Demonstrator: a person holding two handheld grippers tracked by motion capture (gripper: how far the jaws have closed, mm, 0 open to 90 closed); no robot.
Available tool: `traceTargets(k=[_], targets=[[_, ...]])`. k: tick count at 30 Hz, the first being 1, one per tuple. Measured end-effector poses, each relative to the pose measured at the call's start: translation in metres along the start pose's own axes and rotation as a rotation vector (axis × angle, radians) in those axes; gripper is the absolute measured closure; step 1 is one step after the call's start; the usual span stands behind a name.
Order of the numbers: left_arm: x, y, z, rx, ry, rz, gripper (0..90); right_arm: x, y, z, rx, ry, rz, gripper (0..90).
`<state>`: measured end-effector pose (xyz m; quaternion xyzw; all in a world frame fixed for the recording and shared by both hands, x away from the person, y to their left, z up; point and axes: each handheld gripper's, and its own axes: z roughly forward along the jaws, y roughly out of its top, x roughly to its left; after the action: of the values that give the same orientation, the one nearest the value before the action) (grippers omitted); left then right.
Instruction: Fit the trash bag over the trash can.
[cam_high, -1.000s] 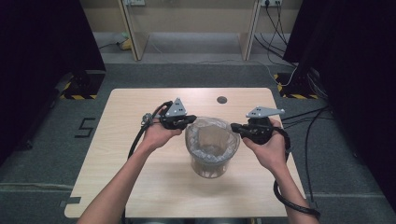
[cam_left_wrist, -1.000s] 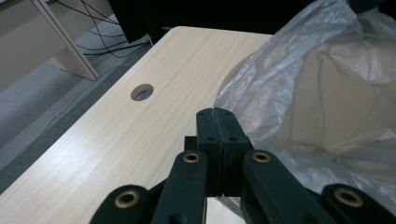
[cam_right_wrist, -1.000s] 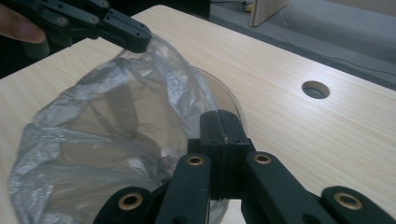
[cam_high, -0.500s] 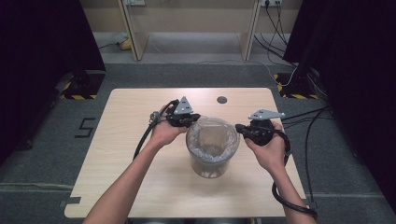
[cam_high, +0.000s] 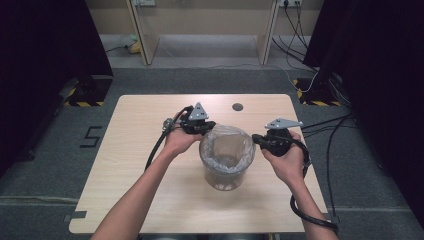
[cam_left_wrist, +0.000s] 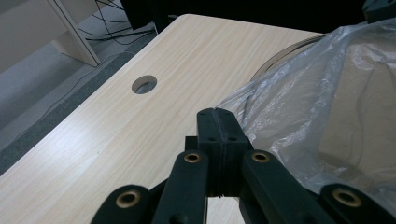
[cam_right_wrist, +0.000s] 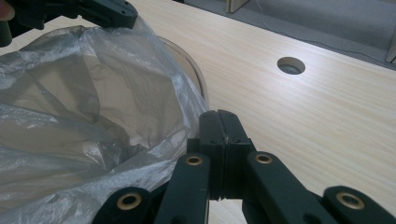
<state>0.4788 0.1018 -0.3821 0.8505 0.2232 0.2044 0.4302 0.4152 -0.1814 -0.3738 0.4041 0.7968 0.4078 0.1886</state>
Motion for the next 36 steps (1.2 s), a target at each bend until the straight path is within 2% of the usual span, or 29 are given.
traceTargets(k=[7,12,14,15,17,19,20,23,28,33,36], targets=[[-0.001,0.001,0.002,0.001,0.004,0.0,88.0,-0.001,0.0,0.001,0.018,-0.004,0.001,90.0],[0.003,0.002,-0.002,-0.01,0.007,-0.002,78.0,-0.001,0.0,0.0,0.026,-0.003,0.004,88.7],[0.005,0.002,-0.007,-0.026,0.001,-0.002,75.1,-0.002,0.001,-0.002,0.027,-0.01,0.001,83.3],[0.005,0.002,-0.007,-0.026,0.001,-0.002,74.1,-0.002,0.001,-0.002,0.027,-0.01,0.001,83.3],[0.006,0.004,-0.01,-0.037,-0.03,0.0,72.5,-0.002,0.004,-0.005,0.013,-0.012,0.005,79.1],[0.006,0.004,-0.011,-0.041,-0.039,0.001,72.2,-0.002,0.006,-0.006,0.003,-0.012,0.011,76.9],[0.006,0.004,-0.012,-0.043,-0.05,-0.009,72.5,-0.002,0.009,-0.008,-0.01,-0.014,0.009,73.3],[0.007,0.003,-0.012,-0.037,-0.059,-0.017,73.5,-0.001,0.014,-0.009,-0.019,-0.015,0.006,70.3],[0.01,0.003,-0.016,-0.055,-0.061,-0.042,73.0,0.0,0.02,-0.01,-0.023,-0.015,0.006,68.5],[0.013,0.002,-0.019,-0.053,-0.064,-0.048,72.2,0.0,0.02,-0.01,-0.022,-0.015,0.005,68.4],[0.016,0.0,-0.018,-0.06,-0.084,-0.077,70.7,0.0,0.018,-0.01,-0.022,-0.016,0.003,68.3]])
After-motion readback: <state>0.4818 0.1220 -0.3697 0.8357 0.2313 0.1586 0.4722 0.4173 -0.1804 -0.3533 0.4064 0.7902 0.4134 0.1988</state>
